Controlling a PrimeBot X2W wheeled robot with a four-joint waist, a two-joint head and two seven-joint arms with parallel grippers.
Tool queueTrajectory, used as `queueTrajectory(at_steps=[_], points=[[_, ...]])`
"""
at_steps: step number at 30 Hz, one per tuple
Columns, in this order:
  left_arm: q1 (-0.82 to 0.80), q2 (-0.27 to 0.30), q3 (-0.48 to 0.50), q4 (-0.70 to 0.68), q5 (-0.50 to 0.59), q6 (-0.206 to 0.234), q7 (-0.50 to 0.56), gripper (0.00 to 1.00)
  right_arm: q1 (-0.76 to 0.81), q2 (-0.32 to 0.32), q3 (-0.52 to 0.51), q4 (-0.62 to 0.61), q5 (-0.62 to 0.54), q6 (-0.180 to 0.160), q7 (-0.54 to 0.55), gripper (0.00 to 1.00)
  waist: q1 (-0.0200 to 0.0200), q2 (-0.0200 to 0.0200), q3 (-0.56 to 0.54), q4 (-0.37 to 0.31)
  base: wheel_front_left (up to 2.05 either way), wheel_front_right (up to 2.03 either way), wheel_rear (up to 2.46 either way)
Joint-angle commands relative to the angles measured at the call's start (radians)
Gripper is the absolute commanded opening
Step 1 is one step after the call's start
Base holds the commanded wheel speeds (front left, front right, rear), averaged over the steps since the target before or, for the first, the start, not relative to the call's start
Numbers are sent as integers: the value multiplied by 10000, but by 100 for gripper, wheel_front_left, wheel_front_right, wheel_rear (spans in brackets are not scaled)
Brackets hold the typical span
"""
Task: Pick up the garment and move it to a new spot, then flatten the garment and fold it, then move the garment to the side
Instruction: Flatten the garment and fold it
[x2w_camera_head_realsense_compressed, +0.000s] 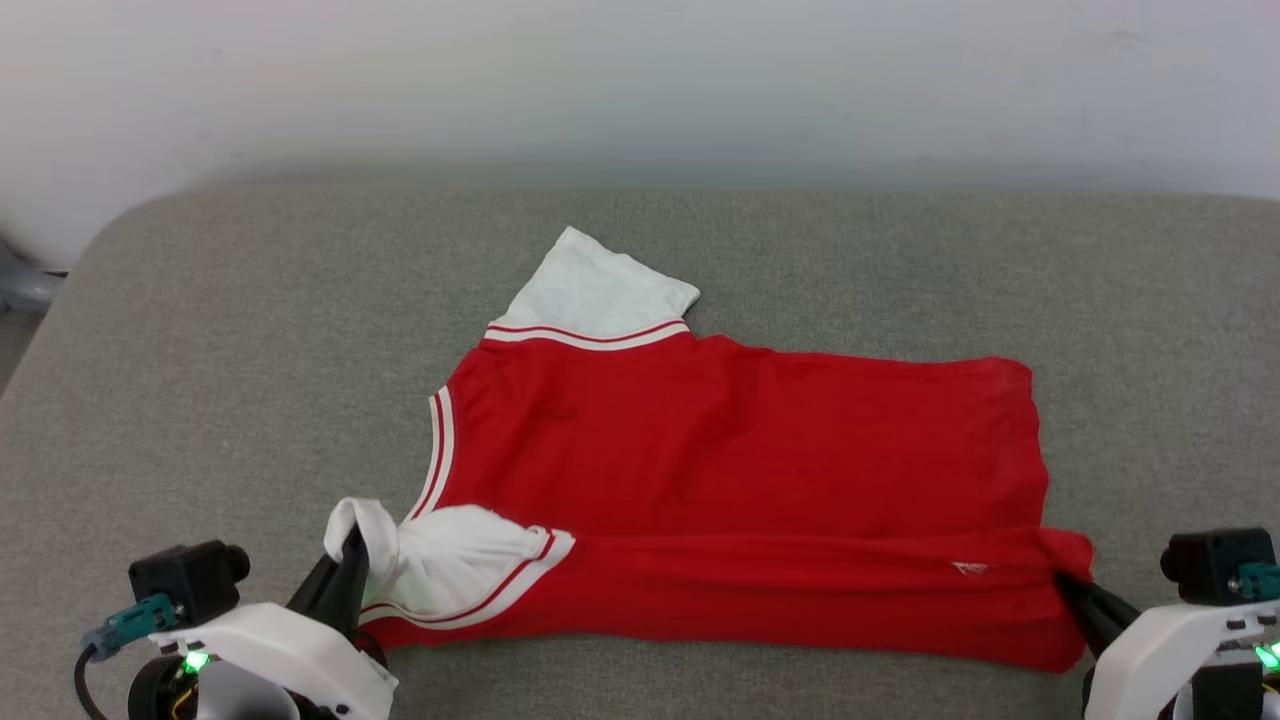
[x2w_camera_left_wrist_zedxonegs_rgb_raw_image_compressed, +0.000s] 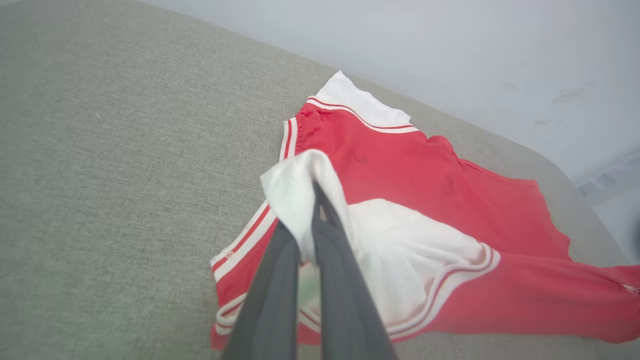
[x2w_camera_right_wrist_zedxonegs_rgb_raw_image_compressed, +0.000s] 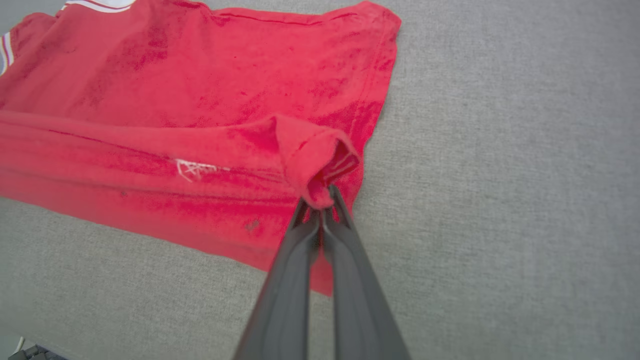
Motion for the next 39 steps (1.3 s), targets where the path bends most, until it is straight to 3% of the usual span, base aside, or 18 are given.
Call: queueTrajectory(at_steps=[1, 8, 17, 18, 19, 20, 21, 25, 31, 36, 39], points=[[-162, -53, 13, 76, 52, -55, -59, 0, -138, -73, 17, 56, -70, -18, -34, 0, -2, -1, 401, -81, 0, 0, 0], [-1558, -687, -109, 1646, 108, -895, -494, 0, -1336, -160, 304, 752, -219, -16, -177, 0, -2, -1, 1378, -31, 0, 0, 0], [-2385, -1389, -648, 3838, -221, -1933, -97, 0, -1543, 13, 500, 2159, -261, -16, -484, 0, -2, -1, 1675, 134, 0, 0, 0], [-2429, -1438, -690, 4021, -246, -2036, -37, 4, -1543, 31, 521, 2266, -253, -16, -562, 13, -2, -1, 1651, 140, 0, 0, 0], [-2485, -1479, -724, 4173, -278, -2116, -27, 31, -1548, 64, 507, 2342, -223, -16, -659, 34, -2, -1, 1621, 145, 0, 0, 0], [-2525, -1540, -721, 4305, -311, -2165, -62, 79, -1540, 87, 492, 2421, -184, -15, -782, 62, -2, -1, 1554, 146, 0, 0, 0], [-2559, -1585, -711, 4401, -300, -2206, -116, 100, -1525, 103, 487, 2447, -163, -16, -978, 100, -2, -1, 1481, 151, 0, 0, 0], [-2613, -1553, -536, 4702, -288, -2181, -434, 100, -1484, 143, 500, 2216, -102, -15, -2148, 100, -2, -1, 1129, 152, 0, 0, 0], [-2488, -894, -365, 4563, -148, -1922, -275, 100, -1216, 383, 319, 1786, -422, -13, -3877, 100, -2, -1, 419, 81, 0, 0, 0], [-2331, -192, -184, 3886, -222, -1399, 356, 100, -877, 675, 134, 1416, -775, -13, -4108, 100, -2, -1, -110, -46, 0, 0, 0], [-2241, 325, -223, 3275, -499, -1237, 1352, 100, -689, 863, 83, 1200, -863, -13, -3976, 100, -2, -1, -276, -142, 0, 0, 0]])
